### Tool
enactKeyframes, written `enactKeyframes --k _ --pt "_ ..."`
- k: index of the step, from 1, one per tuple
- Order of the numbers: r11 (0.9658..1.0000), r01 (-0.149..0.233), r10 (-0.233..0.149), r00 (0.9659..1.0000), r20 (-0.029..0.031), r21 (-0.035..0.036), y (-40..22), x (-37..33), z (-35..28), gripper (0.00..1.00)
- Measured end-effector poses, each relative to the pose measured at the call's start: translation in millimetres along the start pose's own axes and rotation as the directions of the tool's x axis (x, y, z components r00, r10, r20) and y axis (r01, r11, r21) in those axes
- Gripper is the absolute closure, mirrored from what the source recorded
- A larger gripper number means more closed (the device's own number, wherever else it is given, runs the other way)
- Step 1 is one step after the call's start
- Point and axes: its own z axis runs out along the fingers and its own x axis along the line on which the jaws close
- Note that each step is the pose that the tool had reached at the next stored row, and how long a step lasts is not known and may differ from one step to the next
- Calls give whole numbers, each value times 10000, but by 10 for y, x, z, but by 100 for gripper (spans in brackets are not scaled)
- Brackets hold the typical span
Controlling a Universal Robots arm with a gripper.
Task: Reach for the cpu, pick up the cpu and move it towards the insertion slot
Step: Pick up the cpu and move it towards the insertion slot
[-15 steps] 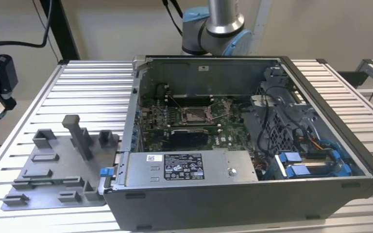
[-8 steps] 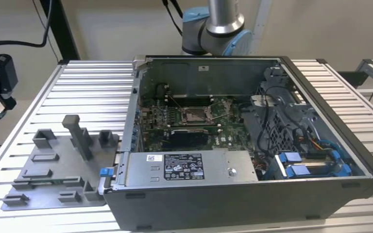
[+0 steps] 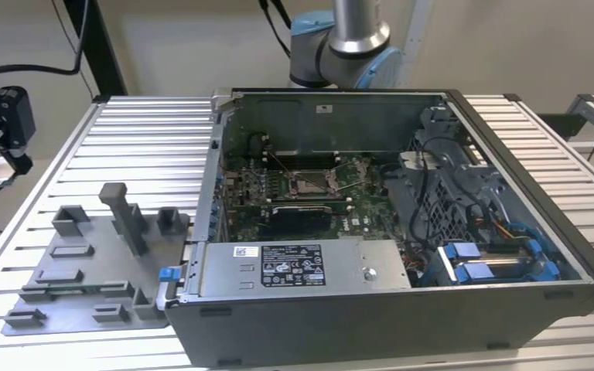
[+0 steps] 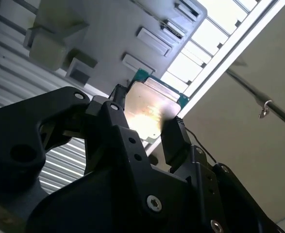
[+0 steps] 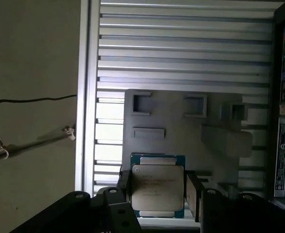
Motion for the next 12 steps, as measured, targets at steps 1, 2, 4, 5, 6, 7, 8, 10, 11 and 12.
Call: enactKeyframes --k 1,2,4,5,6,7,8,10,11,12 --pt "10000 0 0 10000 0 0 0 -26 0 100" --pt "10000 1 -1 10000 1 0 -1 -55 0 100" --pt "10000 0 0 10000 0 0 -2 -113 -1 100" --pt "10000 1 -1 10000 0 1 -3 -144 -1 100" --pt "10000 1 -1 10000 0 0 -3 -173 -1 100" --pt "10000 1 -1 10000 1 0 -4 -203 0 100" --pt "10000 1 -1 10000 0 0 -5 -232 -1 100" --pt "10000 0 0 10000 1 1 -6 -291 -1 100" --pt "10000 0 0 10000 0 1 -6 -320 -2 100" --pt "10000 0 0 10000 0 0 -7 -350 -1 100"
